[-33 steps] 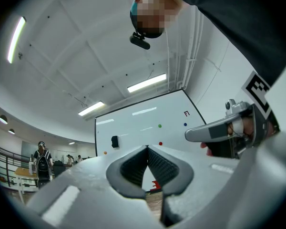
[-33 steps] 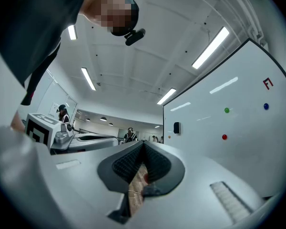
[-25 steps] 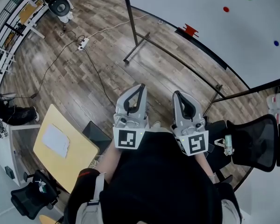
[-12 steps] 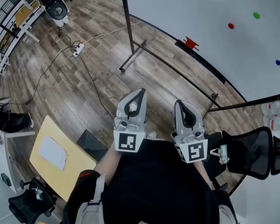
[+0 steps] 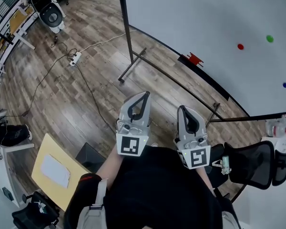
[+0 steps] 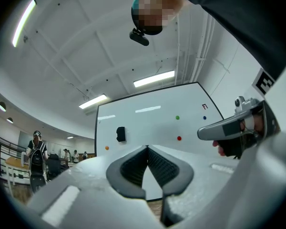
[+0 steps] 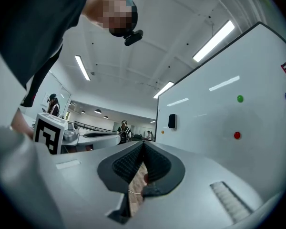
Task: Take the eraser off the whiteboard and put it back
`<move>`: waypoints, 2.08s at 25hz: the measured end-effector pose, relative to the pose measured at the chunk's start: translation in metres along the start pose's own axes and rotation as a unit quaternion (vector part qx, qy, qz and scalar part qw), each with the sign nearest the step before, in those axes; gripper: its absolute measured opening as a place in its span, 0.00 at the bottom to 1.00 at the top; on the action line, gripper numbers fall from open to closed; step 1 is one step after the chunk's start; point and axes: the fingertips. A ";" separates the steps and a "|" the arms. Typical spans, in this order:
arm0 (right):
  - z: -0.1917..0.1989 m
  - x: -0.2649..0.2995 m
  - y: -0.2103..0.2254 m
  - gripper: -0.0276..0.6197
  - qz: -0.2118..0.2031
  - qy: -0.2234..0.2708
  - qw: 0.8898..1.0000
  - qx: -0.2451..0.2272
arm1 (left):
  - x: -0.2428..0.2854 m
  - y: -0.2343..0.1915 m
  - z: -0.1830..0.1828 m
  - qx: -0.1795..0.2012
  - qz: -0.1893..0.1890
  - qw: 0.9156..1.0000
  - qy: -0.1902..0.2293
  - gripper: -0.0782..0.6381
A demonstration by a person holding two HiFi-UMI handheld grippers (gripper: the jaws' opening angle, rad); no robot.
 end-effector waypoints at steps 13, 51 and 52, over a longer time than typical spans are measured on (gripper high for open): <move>0.012 0.104 0.013 0.05 0.026 0.001 1.000 -0.006 | 0.080 -0.092 0.016 -0.003 0.004 1.000 0.000 0.11; 0.039 0.247 0.111 0.05 0.068 0.026 0.997 -0.003 | 0.269 -0.155 0.027 -0.010 0.053 0.998 0.024 0.11; 0.039 0.250 0.115 0.05 0.065 0.029 0.997 -0.004 | 0.274 -0.156 0.025 -0.008 0.052 0.998 0.025 0.11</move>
Point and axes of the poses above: the fingertips, and each gripper's own axes: x forward along the fingers, y to its right, z out of its underside, and after that the axes turned 5 degrees about -x, right-handed
